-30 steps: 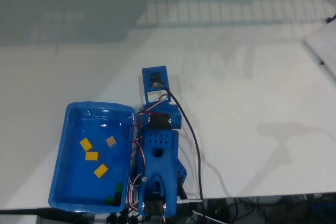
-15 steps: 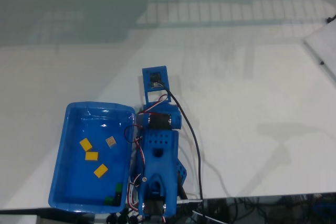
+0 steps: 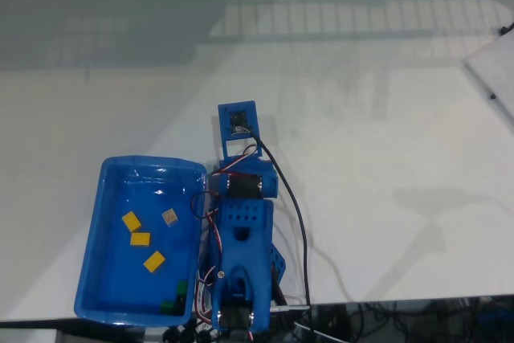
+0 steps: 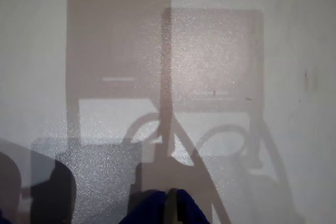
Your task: Pick up all the lego then put into the bin
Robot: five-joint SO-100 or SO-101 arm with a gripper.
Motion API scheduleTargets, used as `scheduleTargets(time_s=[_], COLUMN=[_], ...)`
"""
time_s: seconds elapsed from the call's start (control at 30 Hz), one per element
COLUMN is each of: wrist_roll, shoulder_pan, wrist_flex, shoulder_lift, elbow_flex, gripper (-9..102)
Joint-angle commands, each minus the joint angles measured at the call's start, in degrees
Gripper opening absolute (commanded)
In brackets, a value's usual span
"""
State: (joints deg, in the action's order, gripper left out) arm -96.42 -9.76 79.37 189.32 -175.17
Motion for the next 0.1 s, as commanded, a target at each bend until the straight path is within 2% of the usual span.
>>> scheduleTargets(time_s=[0.0, 0.07], wrist_roll=[-0.18, -0.18], shoulder_pan=[-0.88, -0.88], wrist_flex=[0.26, 0.26], shoulder_lift=[1.23, 1.23], elbow_flex=[-1.85, -1.85], gripper=[0, 0])
